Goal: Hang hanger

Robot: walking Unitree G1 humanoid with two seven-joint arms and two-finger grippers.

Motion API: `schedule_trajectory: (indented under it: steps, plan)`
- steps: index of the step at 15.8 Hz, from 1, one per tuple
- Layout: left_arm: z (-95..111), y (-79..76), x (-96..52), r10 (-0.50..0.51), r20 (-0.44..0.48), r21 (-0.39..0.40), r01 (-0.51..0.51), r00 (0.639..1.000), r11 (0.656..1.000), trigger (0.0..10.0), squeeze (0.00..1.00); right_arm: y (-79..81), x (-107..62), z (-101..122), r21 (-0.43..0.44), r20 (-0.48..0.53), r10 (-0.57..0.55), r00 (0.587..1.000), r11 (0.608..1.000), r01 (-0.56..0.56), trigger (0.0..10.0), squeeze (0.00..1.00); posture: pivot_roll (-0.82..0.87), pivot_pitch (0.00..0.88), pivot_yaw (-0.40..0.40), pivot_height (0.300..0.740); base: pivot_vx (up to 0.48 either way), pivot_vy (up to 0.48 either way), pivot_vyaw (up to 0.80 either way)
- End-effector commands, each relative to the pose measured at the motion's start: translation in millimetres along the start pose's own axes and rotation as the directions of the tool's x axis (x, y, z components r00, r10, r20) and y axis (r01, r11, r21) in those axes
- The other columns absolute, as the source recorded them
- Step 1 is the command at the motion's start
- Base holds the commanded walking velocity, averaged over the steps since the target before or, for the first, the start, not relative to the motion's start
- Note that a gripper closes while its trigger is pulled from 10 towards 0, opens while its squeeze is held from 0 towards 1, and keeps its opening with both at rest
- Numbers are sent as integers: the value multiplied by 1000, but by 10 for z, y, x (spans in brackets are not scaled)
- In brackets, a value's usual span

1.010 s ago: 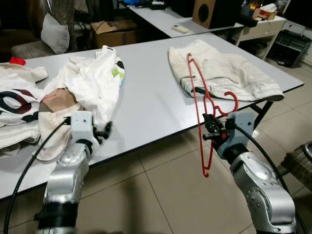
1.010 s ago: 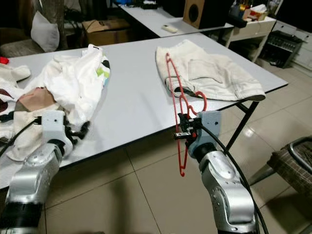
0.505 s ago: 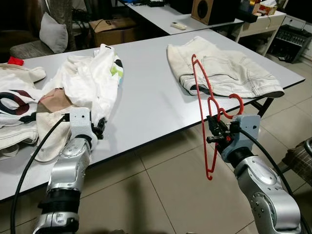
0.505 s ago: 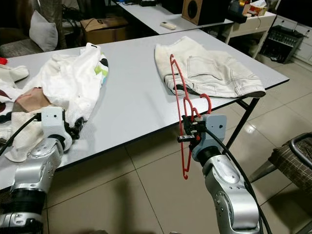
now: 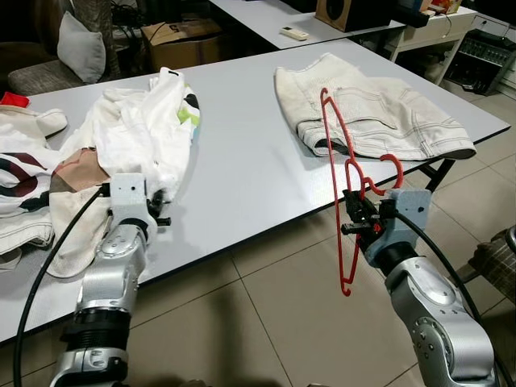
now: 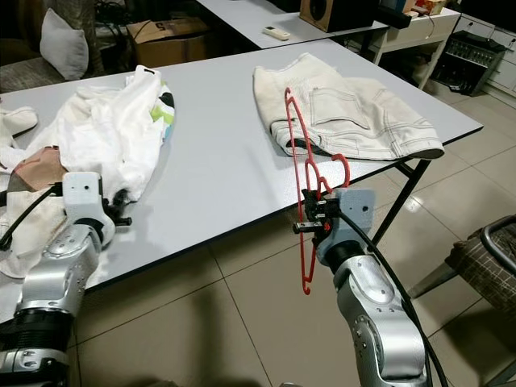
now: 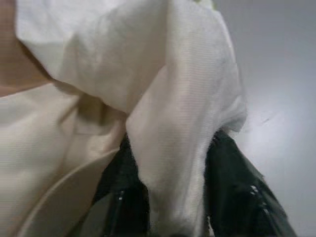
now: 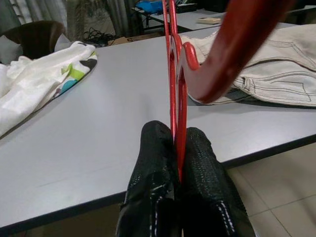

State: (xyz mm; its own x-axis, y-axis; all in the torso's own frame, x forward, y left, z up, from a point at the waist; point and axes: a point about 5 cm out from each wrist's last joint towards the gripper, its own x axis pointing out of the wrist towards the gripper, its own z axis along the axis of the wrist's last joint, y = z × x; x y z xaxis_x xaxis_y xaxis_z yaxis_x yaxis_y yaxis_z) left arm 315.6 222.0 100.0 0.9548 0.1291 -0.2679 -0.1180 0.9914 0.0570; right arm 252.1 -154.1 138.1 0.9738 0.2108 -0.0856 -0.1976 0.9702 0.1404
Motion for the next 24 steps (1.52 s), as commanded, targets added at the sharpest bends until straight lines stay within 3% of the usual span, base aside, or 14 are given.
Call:
schedule_trajectory:
  steps: [1,6,10,12,13,14,15,17,19,20,21,22,23,24]
  plan:
    - [4,24,-23,5,0,12,-5,1000,1000,0,0,-54,-2,25,-3,14,-25,1000,1000,25,10000,0,-101,0,18,740,0,0,0]
    - [154,164,0,14,49,1,-14,999,1000,0,0,-59,22,9,13,12,-43,999,999,43,10000,0,-94,0,11,740,0,0,0]
    - [625,401,214,34,152,41,-40,988,998,0,0,-153,30,47,36,42,-116,992,993,114,10000,0,-104,0,31,740,0,0,0]
    - [1384,562,303,30,332,117,-73,943,990,0,0,-212,49,105,37,73,-147,987,989,144,10000,0,-111,0,46,740,0,0,0]
    - [1770,515,270,-29,436,176,-53,899,983,0,0,-229,41,139,40,91,-159,983,987,156,10000,0,-117,0,54,740,0,0,0]
    - [1867,489,255,-50,462,193,-45,886,980,0,0,-235,37,147,42,96,-164,982,986,160,10000,0,-118,0,56,740,0,0,0]
    - [2290,227,152,-200,569,321,8,797,947,0,0,-258,12,170,59,117,-192,974,981,186,10000,0,-128,0,69,740,0,0,0]
    - [2410,-124,114,-338,589,385,113,734,916,0,0,-257,-5,163,75,125,-211,969,976,203,10000,0,-138,0,80,740,0,0,0]
    - [2142,-547,169,-507,497,492,253,704,833,0,0,-228,-19,148,81,125,-215,969,975,206,10000,0,-143,0,84,740,0,0,0]
    - [1851,-788,211,-607,398,547,354,687,759,0,0,-220,-28,136,84,122,-217,969,975,208,10000,0,-145,0,84,740,0,0,0]
    - [1469,-1060,189,-726,258,600,483,637,638,0,0,-220,-39,117,81,113,-218,969,974,209,10000,0,-143,0,81,740,0,0,0]
    - [1203,-1175,160,-781,137,644,544,609,537,0,0,-221,-41,111,80,110,-217,970,975,209,10000,0,-144,0,79,740,0,0,0]
    - [762,-1299,92,-830,-56,687,625,554,370,0,0,-218,-40,109,76,106,-214,971,975,207,10000,0,-146,0,77,740,0,0,0]
    - [487,-1320,56,-833,-160,675,674,530,299,0,0,-220,-39,117,73,106,-211,972,976,204,10000,0,-145,0,72,740,0,0,0]
